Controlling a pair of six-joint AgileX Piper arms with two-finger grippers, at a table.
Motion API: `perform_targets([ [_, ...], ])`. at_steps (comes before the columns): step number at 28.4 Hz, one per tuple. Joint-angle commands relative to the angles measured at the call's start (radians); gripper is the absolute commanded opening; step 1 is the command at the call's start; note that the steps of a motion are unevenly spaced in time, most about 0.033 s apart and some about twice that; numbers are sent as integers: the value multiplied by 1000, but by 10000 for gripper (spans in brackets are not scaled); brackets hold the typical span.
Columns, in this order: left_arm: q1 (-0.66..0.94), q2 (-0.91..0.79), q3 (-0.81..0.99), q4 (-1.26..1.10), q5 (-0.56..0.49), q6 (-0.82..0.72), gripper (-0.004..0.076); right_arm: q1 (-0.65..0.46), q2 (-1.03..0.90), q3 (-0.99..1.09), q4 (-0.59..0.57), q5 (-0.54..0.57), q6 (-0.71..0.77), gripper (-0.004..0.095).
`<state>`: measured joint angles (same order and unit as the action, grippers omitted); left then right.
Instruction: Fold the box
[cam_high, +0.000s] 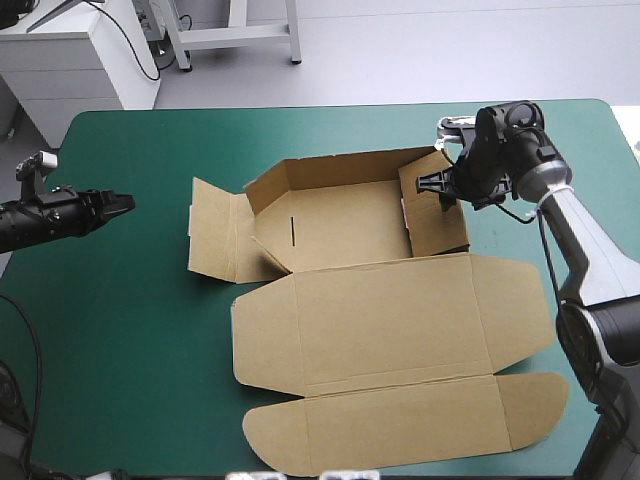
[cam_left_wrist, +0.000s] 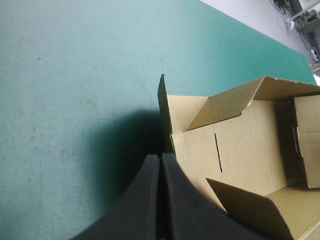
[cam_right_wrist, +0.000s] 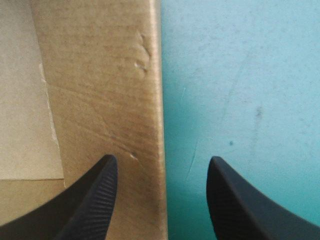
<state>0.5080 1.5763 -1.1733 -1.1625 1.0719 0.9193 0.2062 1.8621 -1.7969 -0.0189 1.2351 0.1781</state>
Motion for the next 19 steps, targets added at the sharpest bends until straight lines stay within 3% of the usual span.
perform_targets([
  [1,-3,-38,-25,-65,22,-1,-8,-2,-43,-30,-6,16,4,504],
  [8,-3,-38,-25,-65,25,-1,-8,0,-7,-11,54,16,4,504],
  [19,-3,-38,-25,-65,19,-1,-8,0,27,53,51,16,2,504],
])
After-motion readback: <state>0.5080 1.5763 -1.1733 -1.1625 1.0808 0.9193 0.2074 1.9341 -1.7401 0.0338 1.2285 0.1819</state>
